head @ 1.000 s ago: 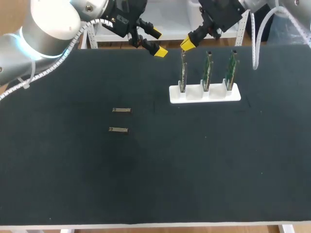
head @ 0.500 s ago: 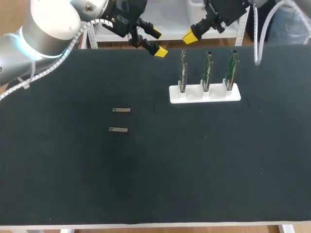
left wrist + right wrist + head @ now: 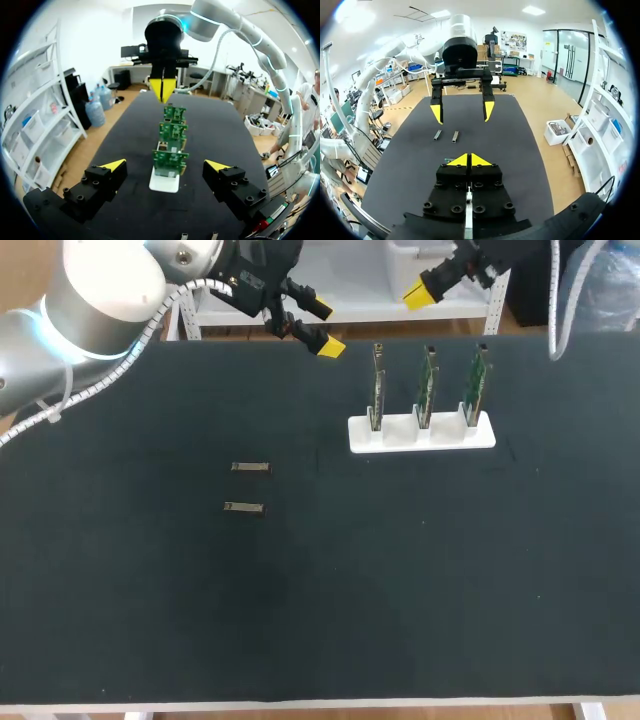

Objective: Pick up the optical module with the left hand, and insert it into the network port with the right hand.

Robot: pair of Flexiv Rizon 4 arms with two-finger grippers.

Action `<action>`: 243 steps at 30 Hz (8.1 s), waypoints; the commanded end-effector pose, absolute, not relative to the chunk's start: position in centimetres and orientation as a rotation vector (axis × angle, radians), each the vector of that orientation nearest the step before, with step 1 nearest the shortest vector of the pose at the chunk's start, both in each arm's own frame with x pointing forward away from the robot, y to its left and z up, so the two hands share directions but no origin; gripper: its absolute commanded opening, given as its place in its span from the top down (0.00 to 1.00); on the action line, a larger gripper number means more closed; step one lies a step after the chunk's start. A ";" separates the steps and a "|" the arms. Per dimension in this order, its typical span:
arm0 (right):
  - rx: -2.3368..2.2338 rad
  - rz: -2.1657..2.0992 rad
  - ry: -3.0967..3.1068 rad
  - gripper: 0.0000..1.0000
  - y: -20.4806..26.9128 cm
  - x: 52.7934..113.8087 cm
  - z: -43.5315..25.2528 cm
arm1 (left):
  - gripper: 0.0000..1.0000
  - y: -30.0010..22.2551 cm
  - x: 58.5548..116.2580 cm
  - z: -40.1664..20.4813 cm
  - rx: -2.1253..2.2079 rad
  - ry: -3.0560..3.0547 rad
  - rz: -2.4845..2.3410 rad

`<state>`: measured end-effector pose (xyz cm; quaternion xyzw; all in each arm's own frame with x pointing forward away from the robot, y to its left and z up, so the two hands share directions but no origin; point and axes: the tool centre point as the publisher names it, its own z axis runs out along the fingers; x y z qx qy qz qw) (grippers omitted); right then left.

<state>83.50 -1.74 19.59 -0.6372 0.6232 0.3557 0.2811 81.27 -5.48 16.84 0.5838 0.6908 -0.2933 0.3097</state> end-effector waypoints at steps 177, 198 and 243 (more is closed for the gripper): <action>-1.743 1.104 1.671 0.00 -10.7 82.6 20.1 | 0.00 7.6 73.5 0.0 2.261 2.396 -0.021; -1.743 1.104 1.671 0.00 -10.7 82.6 20.1 | 0.00 8.4 74.1 -1.0 2.255 2.375 -0.023; -1.743 1.104 1.671 0.00 -10.7 82.6 20.1 | 0.66 8.8 72.3 -2.4 2.197 2.425 -0.074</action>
